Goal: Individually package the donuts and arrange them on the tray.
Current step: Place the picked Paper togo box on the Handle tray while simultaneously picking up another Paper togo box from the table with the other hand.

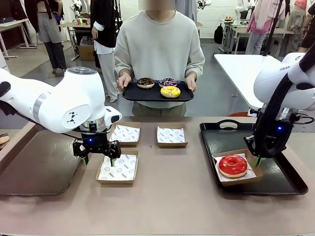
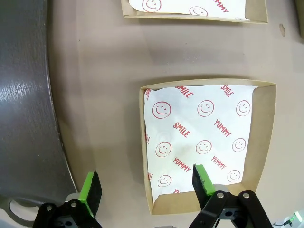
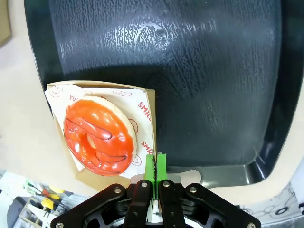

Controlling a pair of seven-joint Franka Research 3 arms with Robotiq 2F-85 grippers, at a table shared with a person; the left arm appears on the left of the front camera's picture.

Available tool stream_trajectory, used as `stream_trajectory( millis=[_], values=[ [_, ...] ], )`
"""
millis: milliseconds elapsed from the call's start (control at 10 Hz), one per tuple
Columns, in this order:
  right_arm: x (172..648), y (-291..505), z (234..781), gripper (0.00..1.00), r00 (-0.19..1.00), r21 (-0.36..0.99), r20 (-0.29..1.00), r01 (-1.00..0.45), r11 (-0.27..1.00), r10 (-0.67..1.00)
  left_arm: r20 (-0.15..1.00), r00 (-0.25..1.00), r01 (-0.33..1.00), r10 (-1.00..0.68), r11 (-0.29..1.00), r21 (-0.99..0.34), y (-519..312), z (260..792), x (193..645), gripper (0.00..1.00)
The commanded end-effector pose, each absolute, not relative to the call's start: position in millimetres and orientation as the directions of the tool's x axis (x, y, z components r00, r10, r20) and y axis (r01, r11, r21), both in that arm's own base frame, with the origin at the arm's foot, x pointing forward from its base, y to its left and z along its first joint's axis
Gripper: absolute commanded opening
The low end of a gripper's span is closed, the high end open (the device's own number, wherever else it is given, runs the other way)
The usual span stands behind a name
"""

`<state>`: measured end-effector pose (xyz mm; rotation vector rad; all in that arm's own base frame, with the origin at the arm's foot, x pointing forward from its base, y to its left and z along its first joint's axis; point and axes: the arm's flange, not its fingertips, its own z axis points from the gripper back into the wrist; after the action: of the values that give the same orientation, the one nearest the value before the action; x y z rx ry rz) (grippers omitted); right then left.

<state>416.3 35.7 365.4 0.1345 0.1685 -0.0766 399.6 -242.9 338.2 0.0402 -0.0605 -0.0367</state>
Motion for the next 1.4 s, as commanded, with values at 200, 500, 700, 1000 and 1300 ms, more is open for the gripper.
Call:
stream_trajectory(
  millis=[200,500,700,1000,1300],
  values=[
    [414.5,33.7,356.7,0.01,0.988,0.169,-0.147,0.072,0.983,-0.047,0.077,0.997,-0.007,0.003,0.999,0.047,-244.0,324.5,403.4,1.0],
    [415.5,33.8,355.6,0.01,0.988,0.177,-0.148,0.071,0.982,-0.044,0.063,0.998,-0.029,0.027,0.999,0.038,-242.1,318.2,408.8,1.0],
    [415.7,33.5,355.7,0.01,0.988,0.181,-0.152,0.069,0.981,-0.041,0.059,0.998,-0.035,0.033,0.999,0.03,-241.5,317.0,411.7,1.0],
    [415.6,33.2,356.5,1.0,0.987,0.183,-0.156,0.068,0.981,-0.04,0.074,0.996,-0.045,0.046,0.999,-0.013,-239.2,320.4,413.8,0.0],
    [415.7,31.5,356.7,0.86,0.986,0.187,-0.161,0.08,0.979,-0.05,0.072,0.995,-0.066,0.068,0.997,-0.04,-237.9,322.1,415.6,0.0]
  ],
)
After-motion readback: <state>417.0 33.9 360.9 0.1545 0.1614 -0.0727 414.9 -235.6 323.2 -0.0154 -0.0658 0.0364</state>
